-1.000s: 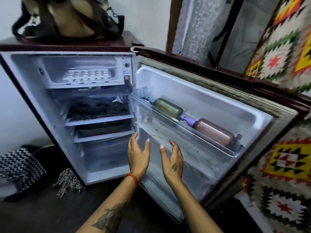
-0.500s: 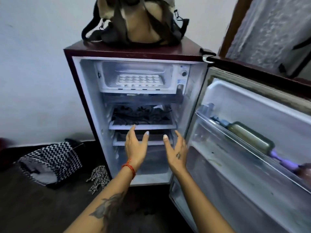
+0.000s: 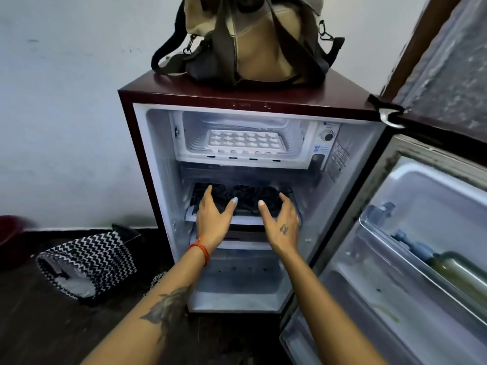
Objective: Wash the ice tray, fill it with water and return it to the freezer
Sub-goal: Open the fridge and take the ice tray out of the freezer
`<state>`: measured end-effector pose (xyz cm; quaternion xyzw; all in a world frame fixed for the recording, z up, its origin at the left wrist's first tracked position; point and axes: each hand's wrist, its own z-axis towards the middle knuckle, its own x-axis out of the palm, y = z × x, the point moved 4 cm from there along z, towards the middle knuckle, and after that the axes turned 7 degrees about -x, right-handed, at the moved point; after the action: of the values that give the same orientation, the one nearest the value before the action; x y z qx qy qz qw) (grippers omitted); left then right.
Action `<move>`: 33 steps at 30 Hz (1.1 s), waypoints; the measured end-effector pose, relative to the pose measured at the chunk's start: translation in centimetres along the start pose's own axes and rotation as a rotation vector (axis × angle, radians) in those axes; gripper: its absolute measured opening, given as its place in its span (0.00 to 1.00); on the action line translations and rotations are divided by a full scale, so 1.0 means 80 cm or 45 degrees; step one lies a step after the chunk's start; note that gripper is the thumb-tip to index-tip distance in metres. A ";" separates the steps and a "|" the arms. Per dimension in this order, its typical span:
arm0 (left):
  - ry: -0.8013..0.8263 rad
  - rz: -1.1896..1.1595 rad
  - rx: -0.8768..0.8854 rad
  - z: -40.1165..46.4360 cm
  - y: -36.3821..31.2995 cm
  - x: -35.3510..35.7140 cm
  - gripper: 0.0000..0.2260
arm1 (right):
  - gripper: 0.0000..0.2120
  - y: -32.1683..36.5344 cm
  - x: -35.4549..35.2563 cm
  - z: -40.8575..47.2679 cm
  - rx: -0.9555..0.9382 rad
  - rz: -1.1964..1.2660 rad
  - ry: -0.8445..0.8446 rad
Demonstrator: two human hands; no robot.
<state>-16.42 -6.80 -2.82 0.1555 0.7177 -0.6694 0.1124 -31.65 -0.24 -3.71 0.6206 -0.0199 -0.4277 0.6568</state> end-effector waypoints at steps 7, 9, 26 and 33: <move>-0.005 0.003 -0.010 0.090 -0.021 0.009 0.36 | 0.33 0.004 0.011 0.109 -0.027 -0.043 -0.031; -0.030 -0.005 -0.024 0.114 -0.030 0.011 0.35 | 0.33 0.007 0.011 0.140 -0.036 -0.021 -0.041; -0.067 -0.866 -0.362 0.231 -0.058 0.026 0.25 | 0.21 0.005 0.017 0.262 0.143 -0.131 -0.088; -0.230 -0.818 -0.292 0.213 -0.056 0.007 0.05 | 0.21 0.011 0.012 0.242 0.242 0.120 -0.189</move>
<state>-19.41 -23.97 -0.17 -0.1516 0.7876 -0.5968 -0.0242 -41.40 -16.35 0.96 0.6450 -0.1379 -0.4374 0.6112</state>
